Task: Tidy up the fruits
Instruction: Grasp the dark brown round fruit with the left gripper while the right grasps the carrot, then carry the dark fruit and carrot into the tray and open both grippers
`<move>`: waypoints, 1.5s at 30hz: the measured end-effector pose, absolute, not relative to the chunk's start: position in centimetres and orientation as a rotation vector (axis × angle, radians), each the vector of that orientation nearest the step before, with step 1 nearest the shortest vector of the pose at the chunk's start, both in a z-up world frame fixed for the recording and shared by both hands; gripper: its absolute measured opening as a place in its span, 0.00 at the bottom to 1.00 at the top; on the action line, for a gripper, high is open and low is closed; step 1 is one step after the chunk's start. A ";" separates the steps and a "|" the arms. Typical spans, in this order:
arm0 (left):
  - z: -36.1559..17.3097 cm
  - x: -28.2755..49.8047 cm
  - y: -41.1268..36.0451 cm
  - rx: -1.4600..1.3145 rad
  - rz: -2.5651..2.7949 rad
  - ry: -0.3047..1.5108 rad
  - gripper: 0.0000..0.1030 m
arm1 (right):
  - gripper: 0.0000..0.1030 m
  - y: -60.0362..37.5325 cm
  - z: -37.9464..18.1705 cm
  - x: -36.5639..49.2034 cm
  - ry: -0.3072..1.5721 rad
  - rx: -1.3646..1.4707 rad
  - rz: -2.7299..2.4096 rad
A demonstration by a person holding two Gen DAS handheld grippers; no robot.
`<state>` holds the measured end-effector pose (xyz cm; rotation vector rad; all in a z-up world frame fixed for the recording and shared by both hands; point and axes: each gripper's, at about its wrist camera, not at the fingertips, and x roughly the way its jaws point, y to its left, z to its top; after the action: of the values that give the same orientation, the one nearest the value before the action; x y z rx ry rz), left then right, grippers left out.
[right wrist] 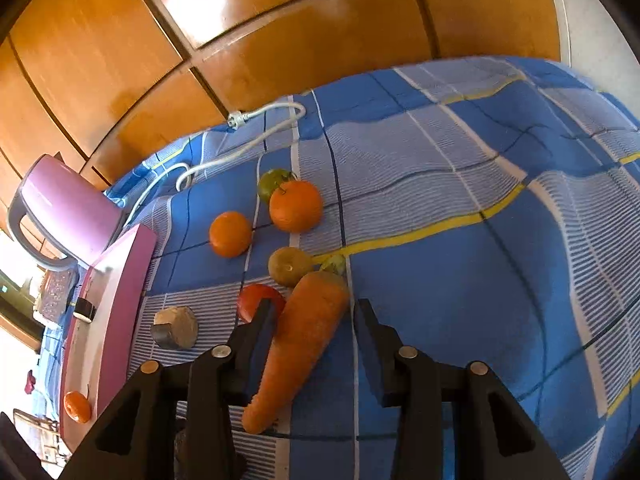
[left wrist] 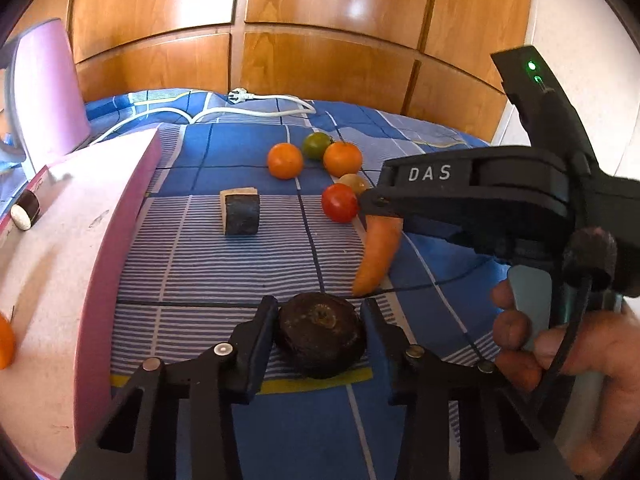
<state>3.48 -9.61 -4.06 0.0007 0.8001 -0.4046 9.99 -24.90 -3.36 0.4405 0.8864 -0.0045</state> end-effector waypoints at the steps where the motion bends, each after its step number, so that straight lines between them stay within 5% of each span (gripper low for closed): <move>1: -4.1 3.5 -9.6 -0.003 -0.404 0.800 0.42 | 0.39 -24.9 -3.4 10.0 0.887 0.441 -0.004; 11: -4.0 3.3 -8.9 -0.026 -0.384 0.789 0.40 | 0.43 -24.2 -3.6 10.0 0.876 0.382 0.004; 45: 0.4 0.1 -3.2 -0.124 -0.226 0.585 0.40 | 0.31 -21.5 0.7 5.6 0.695 0.258 0.109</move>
<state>0.07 -3.19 0.44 -0.1239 0.5846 -0.2259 5.61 -21.50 0.73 0.2578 0.6951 0.1085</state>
